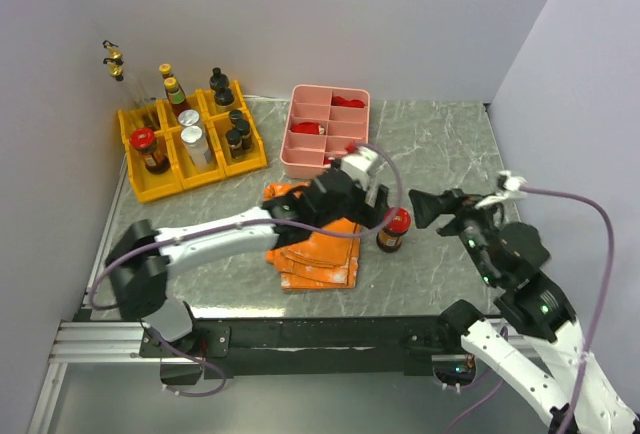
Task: Organize the condiment bottles
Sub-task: Pick up the bottle from the center of the board.
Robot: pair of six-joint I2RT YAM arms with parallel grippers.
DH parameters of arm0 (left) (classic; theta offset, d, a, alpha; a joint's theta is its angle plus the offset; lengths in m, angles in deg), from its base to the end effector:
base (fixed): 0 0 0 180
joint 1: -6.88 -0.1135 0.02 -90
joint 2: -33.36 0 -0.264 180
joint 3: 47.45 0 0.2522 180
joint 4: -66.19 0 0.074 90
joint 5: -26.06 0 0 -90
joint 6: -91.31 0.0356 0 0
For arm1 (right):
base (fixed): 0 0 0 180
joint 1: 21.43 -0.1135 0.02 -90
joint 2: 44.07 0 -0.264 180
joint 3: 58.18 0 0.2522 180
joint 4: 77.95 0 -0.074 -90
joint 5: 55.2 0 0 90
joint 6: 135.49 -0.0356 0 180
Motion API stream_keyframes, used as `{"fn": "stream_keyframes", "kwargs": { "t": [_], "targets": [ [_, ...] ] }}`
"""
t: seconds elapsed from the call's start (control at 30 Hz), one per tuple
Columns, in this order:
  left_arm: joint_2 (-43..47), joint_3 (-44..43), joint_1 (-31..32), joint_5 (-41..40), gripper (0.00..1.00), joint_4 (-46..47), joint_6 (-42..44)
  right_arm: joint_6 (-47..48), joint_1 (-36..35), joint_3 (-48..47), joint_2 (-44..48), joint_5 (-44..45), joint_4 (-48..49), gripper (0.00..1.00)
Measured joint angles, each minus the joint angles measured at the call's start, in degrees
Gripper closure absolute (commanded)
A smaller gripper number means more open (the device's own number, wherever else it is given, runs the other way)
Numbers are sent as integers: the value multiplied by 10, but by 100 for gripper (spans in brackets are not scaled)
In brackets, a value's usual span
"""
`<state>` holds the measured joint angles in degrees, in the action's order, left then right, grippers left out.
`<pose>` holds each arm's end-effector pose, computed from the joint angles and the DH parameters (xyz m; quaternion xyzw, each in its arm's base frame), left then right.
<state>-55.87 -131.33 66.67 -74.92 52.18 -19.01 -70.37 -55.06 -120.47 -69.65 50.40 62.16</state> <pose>0.1922 -0.3166 0.3178 0.2222 0.7832 -0.3106 0.4907 0.0821 0.0431 0.3722 0.0381 0.7248 0.2467 0.6422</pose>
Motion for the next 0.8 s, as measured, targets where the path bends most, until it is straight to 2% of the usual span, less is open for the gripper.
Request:
{"fn": "stream_keyframes", "kwargs": {
  "t": [0.17, 0.33, 0.4, 0.8],
  "targets": [
    [-89, -5, 36, -17, 1, 44, 26, -7, 0, -10, 67, -4, 4, 0],
    [-138, -25, 50, -33, 0, 73, 49, -7, 0, -15, 99, 2, 5, 0],
    [-152, -38, 54, -36, 3, 84, 58, -7, 0, -15, 106, 5, 5, 0],
    [-192, -45, 64, -38, 5, 139, 89, 3, 0, -14, 120, 12, 9, 0]
  ]
}}
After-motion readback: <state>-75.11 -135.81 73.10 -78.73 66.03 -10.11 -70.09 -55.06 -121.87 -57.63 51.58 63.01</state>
